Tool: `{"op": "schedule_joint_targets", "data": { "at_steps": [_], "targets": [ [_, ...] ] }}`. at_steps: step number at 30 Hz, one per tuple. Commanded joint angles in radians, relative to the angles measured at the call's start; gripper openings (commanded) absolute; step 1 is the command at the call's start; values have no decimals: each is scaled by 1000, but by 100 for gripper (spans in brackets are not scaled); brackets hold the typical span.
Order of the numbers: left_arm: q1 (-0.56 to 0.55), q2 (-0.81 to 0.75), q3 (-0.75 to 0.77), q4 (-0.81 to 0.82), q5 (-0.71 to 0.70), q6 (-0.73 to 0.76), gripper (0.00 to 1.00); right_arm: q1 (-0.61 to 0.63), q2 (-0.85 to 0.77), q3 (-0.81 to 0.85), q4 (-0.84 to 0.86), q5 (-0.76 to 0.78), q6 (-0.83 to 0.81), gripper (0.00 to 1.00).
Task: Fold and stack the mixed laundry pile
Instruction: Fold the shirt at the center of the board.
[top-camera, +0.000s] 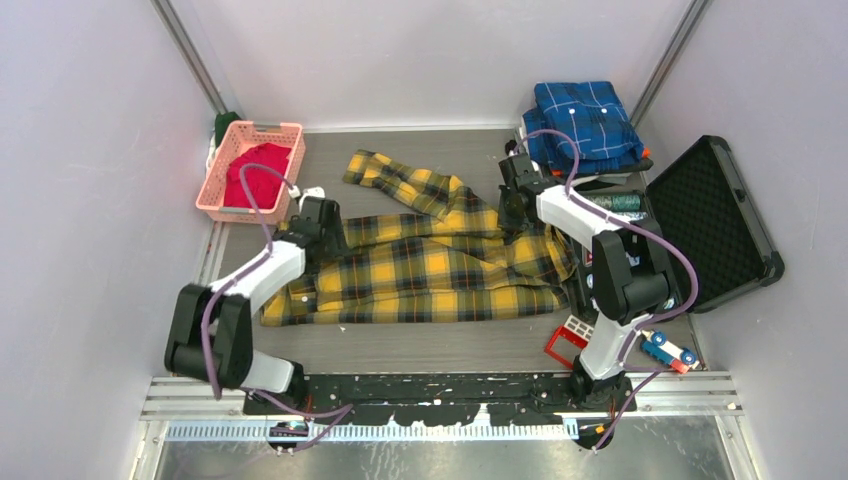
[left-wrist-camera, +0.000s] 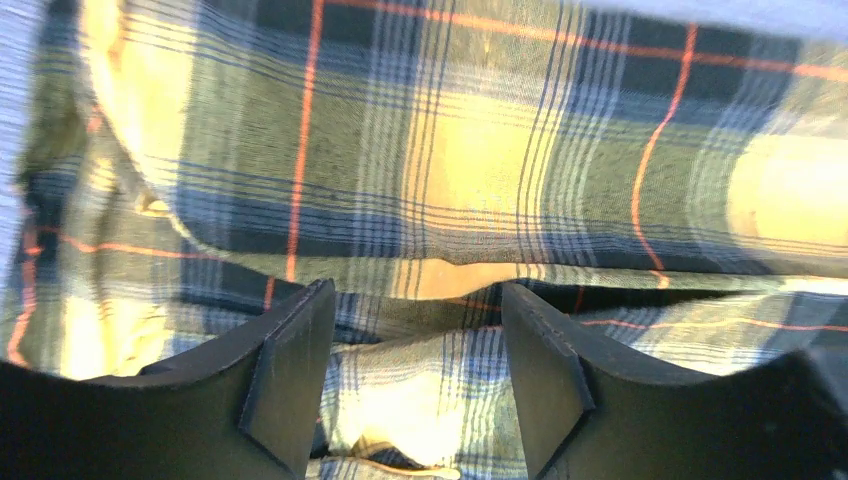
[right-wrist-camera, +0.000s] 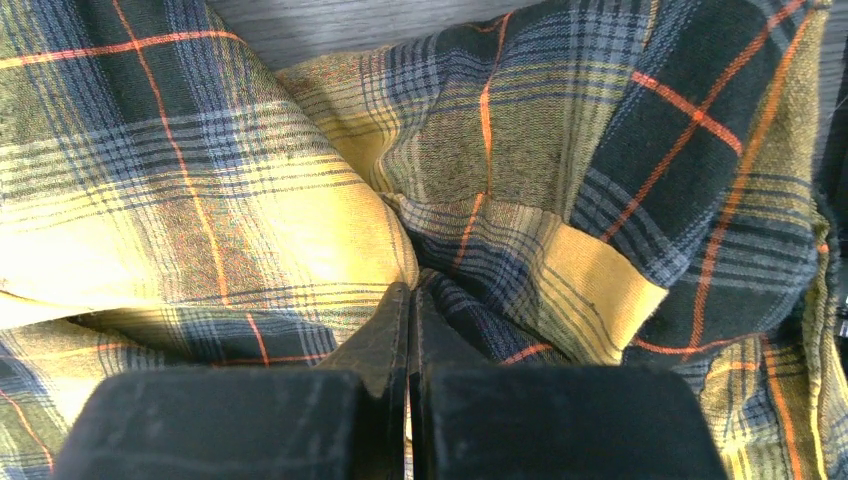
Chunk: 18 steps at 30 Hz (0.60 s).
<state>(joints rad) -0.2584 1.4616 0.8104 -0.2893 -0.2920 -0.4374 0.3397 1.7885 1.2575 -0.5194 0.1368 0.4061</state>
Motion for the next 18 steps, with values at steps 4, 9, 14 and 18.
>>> {"op": "schedule_joint_targets", "data": {
  "at_steps": [4,9,14,18],
  "targets": [
    [18,-221,-7,100,-56,-14,59,9,-161,-41,-1,52,48,4],
    [20,-170,28,141,204,65,50,11,-246,-63,-26,56,91,19],
    [-31,-90,54,226,426,116,46,12,-252,-76,-43,48,122,23],
    [-78,3,119,234,520,169,49,12,-217,-47,2,-43,144,40]
  ]
}}
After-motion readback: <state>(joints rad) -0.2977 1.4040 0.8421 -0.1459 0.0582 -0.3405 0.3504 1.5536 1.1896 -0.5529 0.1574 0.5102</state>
